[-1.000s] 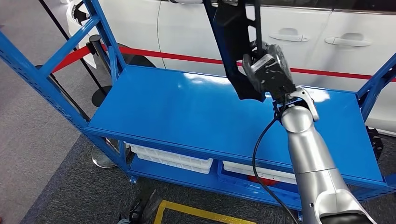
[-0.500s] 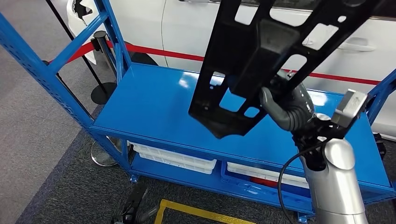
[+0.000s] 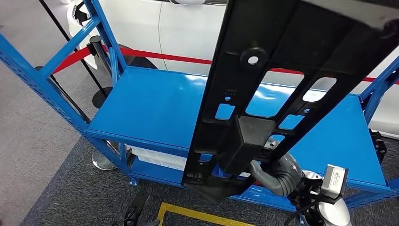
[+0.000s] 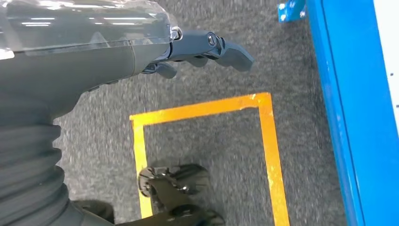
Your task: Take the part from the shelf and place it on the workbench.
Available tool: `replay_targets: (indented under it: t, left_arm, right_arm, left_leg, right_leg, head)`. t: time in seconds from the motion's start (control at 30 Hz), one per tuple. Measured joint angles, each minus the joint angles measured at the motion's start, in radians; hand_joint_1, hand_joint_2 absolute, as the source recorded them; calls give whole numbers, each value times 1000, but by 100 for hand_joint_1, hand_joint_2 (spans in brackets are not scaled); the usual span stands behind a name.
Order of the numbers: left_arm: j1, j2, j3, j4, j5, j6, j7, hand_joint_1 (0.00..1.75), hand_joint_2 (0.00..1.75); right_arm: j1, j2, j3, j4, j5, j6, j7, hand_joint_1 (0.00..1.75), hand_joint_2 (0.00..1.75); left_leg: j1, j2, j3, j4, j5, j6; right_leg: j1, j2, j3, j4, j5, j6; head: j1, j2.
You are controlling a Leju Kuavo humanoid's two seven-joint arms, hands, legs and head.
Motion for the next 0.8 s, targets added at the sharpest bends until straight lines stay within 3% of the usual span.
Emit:
replay_targets:
  t: [0.07, 0.1, 0.23, 0.27, 0.37, 0.4, 0.43, 0.47, 0.53, 0.6, 0.7, 0.73, 0.8]
  left_arm:
    - [-3, 0, 0, 0, 9, 11, -2, 0, 175]
    - [-4, 0, 0, 0, 13, 16, -1, 0, 175]
    - [-5, -1, 0, 0, 24, 25, 17, 0, 175]
    - [-7, -2, 1, 0, 29, 24, 26, 0, 175]
    - [-10, -3, 5, 0, 36, 22, 55, 0, 175]
    - [-10, -4, 6, 0, 35, 20, 61, 0, 175]
    - [-10, -4, 7, 0, 34, 19, 65, 0, 175]
    - [-10, -5, 7, 0, 33, 18, 67, 0, 175]
    - [-11, -6, 7, 0, 31, 16, 70, 0, 175]
    - [-12, -6, 8, 0, 31, 14, 72, 0, 175]
    - [-10, -7, 9, 0, 32, 10, 79, 0, 175]
    - [-9, -7, 9, 0, 33, 9, 81, 0, 175]
    - [-7, -7, 9, 0, 30, 8, 83, 0, 175]
  right_arm:
    - [11, -5, 0, -11, 9, -12, 1, 175, 175]
    - [16, -7, 0, -15, 16, -20, 2, 175, 175]
    - [27, -14, 1, -19, 43, -47, 7, 175, 175]
    - [27, -16, 1, -19, 45, -51, 9, 175, 175]
    - [29, -21, 1, -16, 51, -66, 20, 175, 175]
    - [29, -22, 1, -15, 52, -71, 23, 175, 175]
    - [29, -22, 1, -15, 52, -75, 25, 175, 175]
    - [28, -23, 1, -15, 52, -78, 26, 175, 175]
    - [24, -23, 1, -15, 52, -81, 26, 175, 175]
    - [22, -23, 1, -15, 51, -86, 29, 175, 175]
    - [23, -23, 0, -17, 50, -100, 37, 175, 175]
    - [24, -23, 0, -19, 50, -104, 39, 175, 175]
    - [25, -20, 0, -23, 52, -111, 44, 175, 175]
  left_leg:
    - [-6, 2, 60, -118, 38, 13]
    - [-9, 2, 71, -141, 41, 18]
    - [-7, 1, 77, -160, 55, 39]
    - [-4, 2, 79, -166, 61, 44]
    - [-5, 3, 74, -166, 67, 50]
    - [-5, 3, 71, -164, 67, 50]
    - [-5, 2, 68, -161, 67, 50]
    - [-4, 2, 67, -157, 66, 48]
    - [-6, 0, 62, -145, 62, 42]
    - [-9, -2, 55, -133, 61, 32]
    - [-8, -2, 47, -131, 64, 15]
    - [-6, -2, 42, -121, 51, 9]
    - [-2, -1, 13, -44, -15, -1]
  right_leg:
    - [3, 1, 2, 0, 0, 6]
    - [2, 0, 2, 0, 1, 11]
    - [1, -1, -2, 10, -10, 35]
    - [1, -1, -15, 44, -34, 38]
    - [-3, 0, -97, 230, -134, 46]
    - [-4, -1, -113, 266, -144, 48]
    - [-5, -1, -110, 266, -134, 49]
    - [-6, -1, -86, 224, -106, 49]
    - [-7, 0, -12, 91, -47, 46]
    - [-4, 2, 23, 17, -24, 38]
    - [-1, 3, 14, 12, -14, 19]
    - [-2, 1, 11, 9, -9, 11]
    - [-5, -3, 0, 4, 3, -2]
  head:
    - [0, 0]
    - [0, 0]
    - [0, 0]
    - [0, 0]
    - [0, 0]
    - [0, 0]
    - [0, 0]
    - [0, 0]
    - [0, 0]
    - [0, 0]
    - [-1, 0]
    - [-1, 0]
    - [-1, 0]
